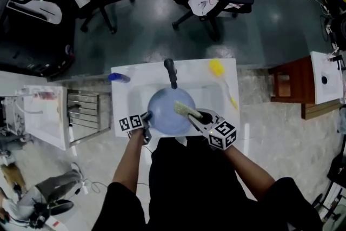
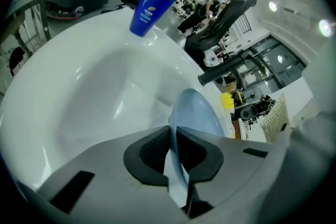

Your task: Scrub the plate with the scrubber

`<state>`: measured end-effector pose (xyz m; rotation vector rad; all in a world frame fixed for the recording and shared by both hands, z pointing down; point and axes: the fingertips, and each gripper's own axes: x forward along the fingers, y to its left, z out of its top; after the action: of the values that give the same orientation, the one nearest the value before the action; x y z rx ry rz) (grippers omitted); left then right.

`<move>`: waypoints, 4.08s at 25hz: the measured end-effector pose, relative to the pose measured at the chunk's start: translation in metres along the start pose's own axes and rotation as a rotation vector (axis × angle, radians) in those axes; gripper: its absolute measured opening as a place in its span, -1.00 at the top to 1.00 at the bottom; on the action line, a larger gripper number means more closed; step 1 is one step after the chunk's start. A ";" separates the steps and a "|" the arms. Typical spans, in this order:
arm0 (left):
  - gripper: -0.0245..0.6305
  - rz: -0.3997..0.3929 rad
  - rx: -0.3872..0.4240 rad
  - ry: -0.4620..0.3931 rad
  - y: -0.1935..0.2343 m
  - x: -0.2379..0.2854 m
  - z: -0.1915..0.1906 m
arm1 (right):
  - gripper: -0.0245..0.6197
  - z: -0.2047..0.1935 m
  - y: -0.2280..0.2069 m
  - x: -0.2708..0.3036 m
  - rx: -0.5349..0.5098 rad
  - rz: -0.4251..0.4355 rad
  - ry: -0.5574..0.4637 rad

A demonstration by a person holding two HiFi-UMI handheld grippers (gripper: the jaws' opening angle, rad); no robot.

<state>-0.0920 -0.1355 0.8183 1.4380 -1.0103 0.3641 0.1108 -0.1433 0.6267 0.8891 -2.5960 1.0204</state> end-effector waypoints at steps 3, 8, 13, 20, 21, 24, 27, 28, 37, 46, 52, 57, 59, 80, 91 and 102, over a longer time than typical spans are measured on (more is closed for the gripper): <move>0.88 -0.028 -0.027 -0.058 -0.006 -0.022 -0.008 | 0.72 -0.002 0.027 0.016 -0.019 0.027 0.026; 0.88 -0.047 -0.038 -0.127 -0.009 -0.056 -0.010 | 0.72 -0.012 0.071 0.052 -0.035 0.065 0.051; 0.87 -0.104 -0.026 -0.182 -0.020 -0.082 -0.009 | 0.72 -0.020 0.104 0.089 -0.124 0.092 0.110; 0.85 -0.148 0.012 -0.204 -0.022 -0.110 -0.011 | 0.72 -0.028 0.130 0.123 -0.199 0.097 0.166; 0.85 -0.151 0.017 -0.202 -0.021 -0.113 -0.012 | 0.72 -0.032 0.134 0.126 -0.213 0.098 0.181; 0.85 -0.161 0.036 -0.193 -0.020 -0.121 -0.016 | 0.72 -0.042 0.142 0.133 -0.244 0.103 0.211; 0.85 -0.170 0.050 -0.192 -0.023 -0.125 -0.019 | 0.72 -0.043 0.145 0.138 -0.256 0.101 0.213; 0.85 -0.171 0.048 -0.196 -0.022 -0.127 -0.019 | 0.72 -0.043 0.146 0.139 -0.261 0.100 0.215; 0.85 -0.199 0.050 -0.202 -0.023 -0.141 -0.019 | 0.72 -0.035 0.133 0.153 -0.393 -0.013 0.227; 0.85 -0.196 0.114 -0.189 -0.031 -0.148 -0.026 | 0.72 -0.037 0.117 0.166 -0.457 -0.135 0.270; 0.83 -0.195 0.096 -0.183 -0.031 -0.145 -0.034 | 0.72 -0.040 0.116 0.169 -0.505 -0.190 0.268; 0.81 -0.209 0.077 -0.176 -0.034 -0.143 -0.037 | 0.72 -0.038 0.108 0.165 -0.520 -0.247 0.245; 0.81 -0.218 0.074 -0.174 -0.035 -0.143 -0.037 | 0.72 -0.035 0.104 0.163 -0.519 -0.273 0.236; 0.79 -0.249 0.056 -0.172 -0.035 -0.148 -0.044 | 0.72 -0.019 0.071 0.145 -0.611 -0.459 0.235; 0.78 -0.261 0.048 -0.177 -0.036 -0.148 -0.046 | 0.72 -0.016 0.054 0.130 -0.596 -0.540 0.220; 0.76 -0.271 0.022 -0.167 -0.040 -0.143 -0.049 | 0.72 -0.016 0.033 0.110 -0.597 -0.604 0.230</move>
<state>-0.1253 -0.0462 0.6943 1.6217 -0.9298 0.0591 0.0031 -0.1634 0.6643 1.1772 -2.0339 0.1564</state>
